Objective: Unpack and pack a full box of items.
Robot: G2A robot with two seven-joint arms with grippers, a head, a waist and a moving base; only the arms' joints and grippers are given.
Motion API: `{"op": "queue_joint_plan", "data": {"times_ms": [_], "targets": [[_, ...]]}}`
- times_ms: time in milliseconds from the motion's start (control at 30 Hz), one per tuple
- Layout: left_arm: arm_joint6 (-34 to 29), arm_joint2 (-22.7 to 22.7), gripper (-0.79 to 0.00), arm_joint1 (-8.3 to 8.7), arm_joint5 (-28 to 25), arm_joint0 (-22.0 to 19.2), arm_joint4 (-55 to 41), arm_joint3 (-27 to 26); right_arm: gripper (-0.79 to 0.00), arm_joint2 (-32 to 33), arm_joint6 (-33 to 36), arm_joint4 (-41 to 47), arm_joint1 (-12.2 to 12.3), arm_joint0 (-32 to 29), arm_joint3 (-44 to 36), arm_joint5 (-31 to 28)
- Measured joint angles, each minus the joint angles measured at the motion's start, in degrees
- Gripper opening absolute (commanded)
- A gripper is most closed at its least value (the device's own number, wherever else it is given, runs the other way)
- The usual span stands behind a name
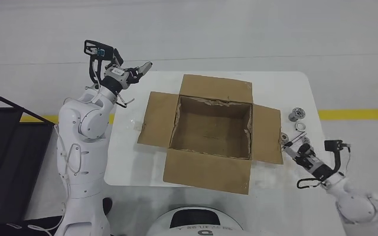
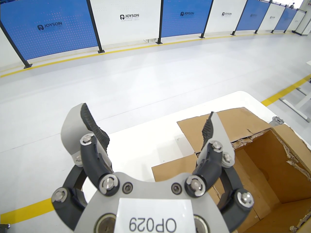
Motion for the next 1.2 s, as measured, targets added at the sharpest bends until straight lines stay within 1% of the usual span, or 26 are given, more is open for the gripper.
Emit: {"op": "queue_joint_plan", "data": {"times_ms": [100, 233, 333, 500, 533, 600, 700, 767, 833, 867, 967, 1033, 1067, 1100, 1200], "targets": [[0.0, 0.0, 0.0, 0.0, 0.0, 0.0, 0.0, 0.0, 0.0, -0.86, 3.19, -0.4, 0.14, 0.77, -0.4, -1.27], [0.0, 0.0, 0.0, 0.0, 0.0, 0.0, 0.0, 0.0, 0.0, -2.68, 4.3, -1.89, 0.01, 1.99, -1.69, 0.65], [0.0, 0.0, 0.0, 0.0, 0.0, 0.0, 0.0, 0.0, 0.0, -4.29, 4.5, -2.8, -0.16, 3.03, -3.29, 2.72], [0.0, 0.0, 0.0, 0.0, 0.0, 0.0, 0.0, 0.0, 0.0, -8.36, 3.47, -6.47, -0.66, 6.13, -7.31, 9.93], [0.0, 0.0, 0.0, 0.0, 0.0, 0.0, 0.0, 0.0, -0.022, -9.4, 3.35, -7.27, -0.77, 6.66, -8.11, 11.14], [0.0, 0.0, 0.0, 0.0, 0.0, 0.0, 0.0, 0.0, -0.031, -11.5, 3.33, -8.58, -0.98, 7.79, -9.68, 13.11], [0.0, 0.0, 0.0, 0.0, 0.0, 0.0, 0.0, 0.0, -0.092, -13.35, 3.49, -9.15, -1.19, 9.02, -11.08, 14.56], [0.0, 0.0, 0.0, 0.0, 0.0, 0.0, 0.0, 0.0, -0.12, -14.03, 3.13, -9.0, -1.34, 9.8, -11.63, 15.78], [0.0, 0.0, 0.0, 0.0, 0.0, 0.0, 0.0, 0.0, -0.108, -14.51, 2.47, -8.74, -1.5, 10.31, -12.0, 16.92], [0.0, 0.0, 0.0, 0.0, 0.0, 0.0, 0.0, 0.0, -0.114, -14.67, 1.94, -8.2, -1.6, 10.5, -12.23, 17.43], [0.0, 0.0, 0.0, 0.0, 0.0, 0.0, 0.0, 0.0, -0.108, -14.24, 0.99, -5.91, -1.76, 10.63, -12.62, 17.58], [0.0, 0.0, 0.0, 0.0, 0.0, 0.0, 0.0, 0.0, -0.062, -13.48, 0.39, -4.61, -1.82, 10.59, -12.77, 17.36], [0.0, 0.0, 0.0, 0.0, 0.0, 0.0, 0.0, 0.0, -0.049, -12.58, -0.38, -3.64, -1.84, 10.31, -12.8, 16.88], [0.0, 0.0, 0.0, 0.0, 0.0, 0.0, 0.0, 0.0, -0.009, -11.59, -1.11, -2.67, -1.85, 9.87, -12.74, 16.23], [0.0, 0.0, 0.0, 0.0, 0.0, 0.0, 0.0, 0.0, 0.0, -6.58, -4.18, 1.26, -1.85, 7.06, -11.78, 12.62]]}}
